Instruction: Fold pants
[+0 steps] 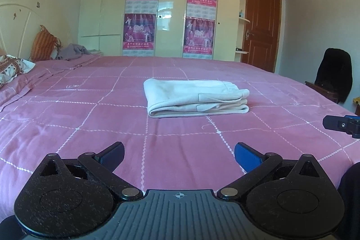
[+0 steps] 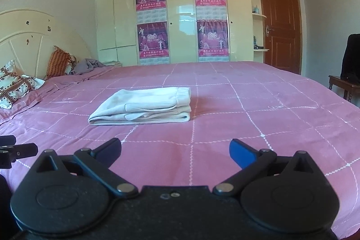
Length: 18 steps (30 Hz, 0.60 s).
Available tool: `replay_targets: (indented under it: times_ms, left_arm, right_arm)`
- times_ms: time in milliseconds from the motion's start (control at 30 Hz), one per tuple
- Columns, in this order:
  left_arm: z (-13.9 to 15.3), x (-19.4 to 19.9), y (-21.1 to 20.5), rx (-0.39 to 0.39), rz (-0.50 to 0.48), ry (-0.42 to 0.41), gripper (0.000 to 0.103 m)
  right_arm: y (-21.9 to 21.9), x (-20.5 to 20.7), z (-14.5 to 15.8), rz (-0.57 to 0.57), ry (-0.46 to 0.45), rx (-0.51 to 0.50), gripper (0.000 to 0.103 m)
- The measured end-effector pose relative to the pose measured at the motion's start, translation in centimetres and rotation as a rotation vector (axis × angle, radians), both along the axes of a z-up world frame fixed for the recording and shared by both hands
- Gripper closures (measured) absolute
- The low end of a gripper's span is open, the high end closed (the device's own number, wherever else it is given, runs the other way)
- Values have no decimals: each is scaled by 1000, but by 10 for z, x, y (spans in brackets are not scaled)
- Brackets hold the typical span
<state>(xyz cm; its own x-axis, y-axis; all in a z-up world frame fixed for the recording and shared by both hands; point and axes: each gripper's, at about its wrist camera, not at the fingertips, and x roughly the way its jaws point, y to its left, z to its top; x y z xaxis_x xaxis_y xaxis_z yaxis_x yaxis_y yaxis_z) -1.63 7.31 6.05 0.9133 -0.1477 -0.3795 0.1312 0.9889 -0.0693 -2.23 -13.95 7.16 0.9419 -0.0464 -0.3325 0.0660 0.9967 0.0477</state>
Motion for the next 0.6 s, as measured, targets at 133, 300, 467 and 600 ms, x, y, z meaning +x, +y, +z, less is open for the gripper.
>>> replay_targets:
  times_ms: [133, 300, 467, 600]
  left_arm:
    - [0, -1, 0, -3, 0, -3, 0]
    - [0, -2, 1, -1, 1, -7, 0]
    - [0, -2, 0, -2, 0, -7, 0]
    - [0, -3, 0, -2, -2, -6, 0]
  right_arm:
    - [-1, 0, 0, 1, -2, 0, 0]
    - [-1, 2, -1, 3, 3, -1, 0]
    - [2, 3, -3, 5, 14, -4, 0]
    - [3, 4, -3, 4, 14, -5, 0]
